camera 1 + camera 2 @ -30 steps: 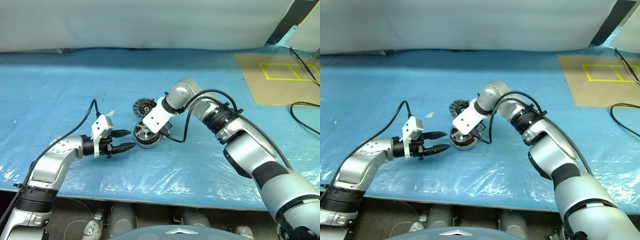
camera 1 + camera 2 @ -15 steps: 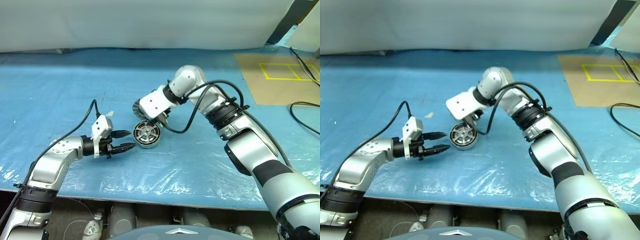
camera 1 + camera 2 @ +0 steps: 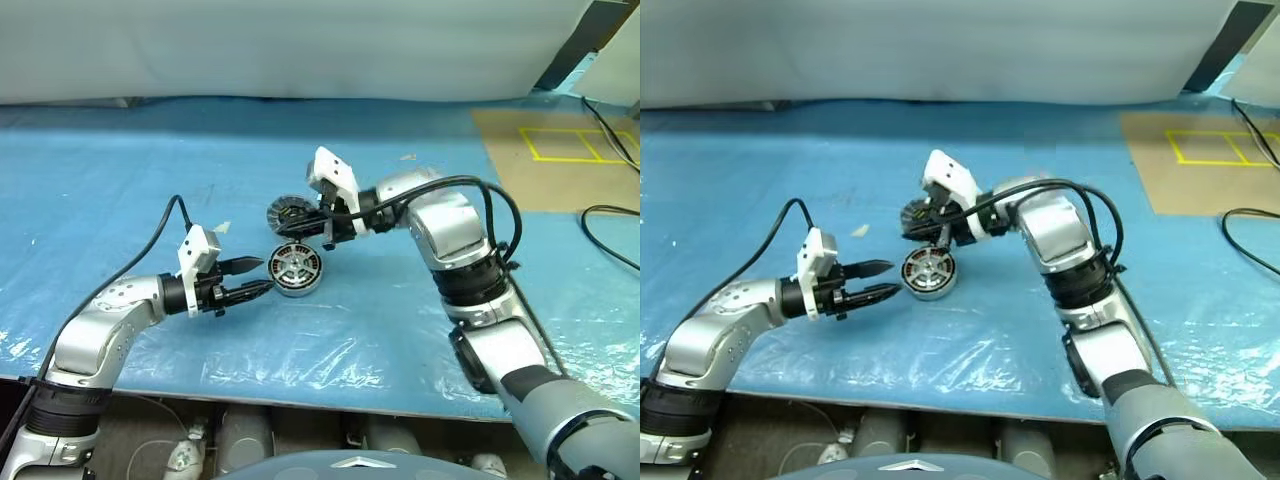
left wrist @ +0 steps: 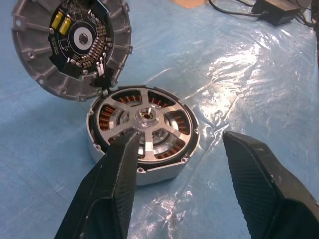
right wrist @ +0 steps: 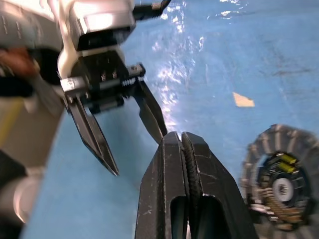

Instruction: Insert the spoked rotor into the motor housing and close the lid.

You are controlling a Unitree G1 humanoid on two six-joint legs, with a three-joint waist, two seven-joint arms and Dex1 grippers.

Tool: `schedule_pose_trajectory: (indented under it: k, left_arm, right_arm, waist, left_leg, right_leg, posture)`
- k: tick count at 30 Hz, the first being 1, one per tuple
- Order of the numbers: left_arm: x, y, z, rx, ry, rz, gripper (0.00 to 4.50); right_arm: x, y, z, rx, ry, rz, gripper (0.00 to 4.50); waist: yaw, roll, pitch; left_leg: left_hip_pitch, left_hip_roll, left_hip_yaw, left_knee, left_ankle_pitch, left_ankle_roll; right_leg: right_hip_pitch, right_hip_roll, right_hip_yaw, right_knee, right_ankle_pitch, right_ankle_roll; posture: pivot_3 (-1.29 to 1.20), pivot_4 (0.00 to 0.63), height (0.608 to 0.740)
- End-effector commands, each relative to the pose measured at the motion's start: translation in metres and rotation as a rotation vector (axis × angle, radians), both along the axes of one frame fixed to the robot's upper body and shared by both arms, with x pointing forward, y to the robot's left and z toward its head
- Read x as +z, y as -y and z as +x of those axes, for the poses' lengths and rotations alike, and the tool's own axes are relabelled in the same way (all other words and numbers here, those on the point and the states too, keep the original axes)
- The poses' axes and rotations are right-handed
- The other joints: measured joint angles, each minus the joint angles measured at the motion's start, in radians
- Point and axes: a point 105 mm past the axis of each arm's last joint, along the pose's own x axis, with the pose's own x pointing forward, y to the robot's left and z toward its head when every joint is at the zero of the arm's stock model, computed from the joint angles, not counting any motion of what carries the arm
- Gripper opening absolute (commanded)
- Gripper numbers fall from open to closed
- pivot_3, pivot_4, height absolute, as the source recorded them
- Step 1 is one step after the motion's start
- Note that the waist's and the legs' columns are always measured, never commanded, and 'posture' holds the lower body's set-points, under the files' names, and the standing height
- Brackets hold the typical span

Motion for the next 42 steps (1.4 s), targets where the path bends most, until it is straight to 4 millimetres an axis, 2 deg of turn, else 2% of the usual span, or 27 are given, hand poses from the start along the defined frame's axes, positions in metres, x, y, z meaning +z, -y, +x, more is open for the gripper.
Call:
schedule_pose_trajectory:
  k: [1,4,7,9,14,18,20,22,24,26,28,30,33,36,42]
  left_arm:
    - [0.011,0.001,0.0,-0.013,0.035,-0.008,2.78]
    - [0.012,0.001,0.002,-0.017,0.039,-0.004,2.78]
    - [0.012,0.001,0.004,-0.018,0.041,0.0,2.78]
    - [0.012,0.002,0.004,-0.02,0.041,0.001,2.78]
    - [0.01,0.002,0.003,-0.013,0.038,0.004,2.78]
    - [0.014,-0.001,0.011,0.03,0.055,-0.014,2.78]
    - [0.019,-0.004,0.022,0.081,0.089,-0.028,2.78]
    - [0.026,-0.007,0.036,0.148,0.136,-0.056,2.78]
    - [0.034,-0.011,0.048,0.198,0.157,-0.105,2.78]
    - [0.042,-0.016,0.058,0.244,0.172,-0.148,2.78]
    - [0.049,-0.022,0.068,0.277,0.182,-0.168,2.78]
    - [0.053,-0.028,0.081,0.321,0.185,-0.183,2.78]
    - [0.06,-0.033,0.103,0.374,0.185,-0.224,2.78]
    - [0.067,-0.03,0.129,0.398,0.163,-0.279,2.78]
    - [0.077,0.001,0.166,0.338,0.122,-0.312,2.78]
  right_arm:
    - [-0.006,0.003,0.005,-0.05,-0.019,0.033,0.05]
    - [-0.025,0.004,0.011,-0.087,-0.043,0.048,0.05]
    - [-0.03,0.001,0.016,-0.114,-0.068,0.112,0.05]
    - [-0.041,0.0,0.016,-0.11,-0.074,0.097,0.05]
    - [-0.113,0.012,0.008,-0.113,-0.154,-0.161,0.05]
    - [-0.144,0.031,0.014,-0.135,-0.099,-0.339,0.05]
    - [-0.134,0.029,0.023,-0.161,-0.087,-0.304,0.05]
    - [-0.109,0.019,0.028,-0.154,-0.086,-0.17,0.05]
    - [-0.08,0.012,0.028,-0.134,-0.096,-0.026,0.05]
    - [-0.049,0.009,0.019,-0.075,-0.105,0.103,0.05]
    - [-0.03,0.011,0.007,-0.015,-0.107,0.169,0.05]
    - [-0.018,0.017,-0.001,0.013,-0.113,0.206,0.05]
    - [-0.009,0.027,-0.006,-0.003,-0.106,0.224,0.05]
    - [-0.009,0.039,-0.009,-0.043,-0.1,0.218,0.05]
    - [-0.017,0.058,-0.011,-0.155,-0.109,0.193,0.05]
  waist:
    - [0.0,0.0,0.0]
    - [0.0,0.0,0.0]
    - [0.0,0.0,0.0]
    - [-0.002,0.0,0.0]
    - [-0.003,0.001,0.0]
    - [-0.006,0.002,-0.002]
    - [-0.004,0.004,-0.003]
    - [0.003,0.004,-0.003]
    - [0.009,0.003,-0.002]
    - [0.015,0.002,-0.002]
    - [0.018,0.002,-0.002]
    - [0.018,0.002,-0.002]
    - [0.022,0.002,-0.002]
    - [0.03,0.001,-0.002]
    - [0.048,-0.001,-0.001]
  left_leg:
    - [0.0,0.0,0.0,0.0,0.0,0.0]
    - [0.0,-0.001,0.0,0.0,0.0,0.0]
    - [0.0,-0.001,0.0,0.0,0.0,-0.001]
    - [0.0,0.0,0.0,0.0,0.0,-0.001]
    - [0.0,-0.001,0.0,-0.001,0.0,-0.001]
    - [0.012,-0.001,0.001,-0.004,0.0,-0.001]
    - [0.02,-0.001,0.001,-0.005,0.0,0.0]
    - [0.027,-0.002,0.001,-0.006,-0.002,0.003]
    - [0.028,-0.002,0.001,-0.007,-0.002,0.003]
    - [0.025,-0.002,0.0,-0.006,-0.002,0.002]
    - [0.016,-0.001,0.0,-0.005,0.0,0.0]
    - [0.007,-0.001,0.0,-0.004,0.001,0.0]
    - [-0.001,-0.003,0.001,-0.004,0.002,0.002]
    - [-0.004,-0.003,0.0,-0.004,0.001,0.001]
    - [-0.003,-0.003,-0.001,-0.003,-0.001,-0.003]
  right_leg:
    - [0.0,0.0,0.0,0.0,0.0,0.0]
    - [0.0,0.0,0.0,0.0,0.0,0.0]
    - [0.0,0.0,0.0,0.0,0.0,0.0]
    - [0.0,0.0,0.0,0.0,0.0,0.0]
    - [0.001,0.0,0.0,-0.001,0.0,0.0]
    - [0.011,0.0,0.001,-0.002,-0.001,0.001]
    - [0.018,-0.001,0.002,-0.003,-0.003,0.002]
    - [0.023,-0.002,0.003,-0.003,-0.007,0.009]
    - [0.024,-0.002,0.004,-0.003,-0.008,0.01]
    - [0.02,-0.002,0.004,-0.003,-0.007,0.01]
    - [0.014,-0.001,0.004,-0.002,-0.003,0.003]
    - [0.006,0.0,0.003,-0.002,-0.002,0.003]
    - [0.0,0.001,0.0,-0.002,0.0,0.007]
    - [-0.001,0.003,-0.002,-0.003,0.0,0.007]
    - [0.0,0.002,-0.002,-0.004,0.001,0.008]
  posture:
    - [0.0,0.15,0.74]
    - [0.0,0.15,0.74]
    - [0.0,0.15,0.74]
    - [0.0,0.15,0.74]
    - [0.0,0.15,0.74]
    - [0.0,0.15,0.74]
    - [0.0,0.15,0.74]
    - [0.0,0.15,0.74]
    - [0.0,0.15,0.74]
    - [0.0,0.15,0.74]
    - [0.0,0.15,0.74]
    - [0.0,0.15,0.74]
    - [0.0,0.15,0.74]
    - [0.0,0.15,0.74]
    - [0.0,0.15,0.74]
